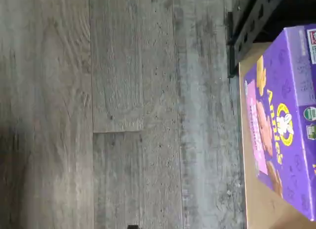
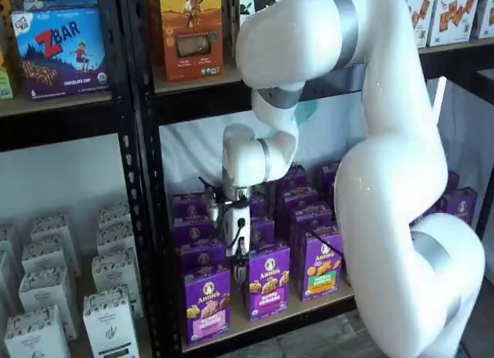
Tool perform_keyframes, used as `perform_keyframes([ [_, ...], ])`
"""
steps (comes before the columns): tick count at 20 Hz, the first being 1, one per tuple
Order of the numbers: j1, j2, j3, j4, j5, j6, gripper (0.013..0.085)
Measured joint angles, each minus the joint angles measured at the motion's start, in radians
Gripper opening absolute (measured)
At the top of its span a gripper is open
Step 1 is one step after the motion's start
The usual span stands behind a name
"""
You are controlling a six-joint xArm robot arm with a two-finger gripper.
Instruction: Pick up the purple box with a pink patch in the middle, on the bottom shelf, the first box from the left
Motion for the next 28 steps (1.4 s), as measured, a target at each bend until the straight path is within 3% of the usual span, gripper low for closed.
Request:
perform_keyframes([
  [4,-0.002,-0.001,0.015,-0.013,-0.041,0.008,0.0850],
  [15,0.000,0.041,-0.025,0.059,-0.071,-0.056,0.0850],
  [28,0.006,0.156,-0.166,0.042,-0.057,-0.032,0.0850],
])
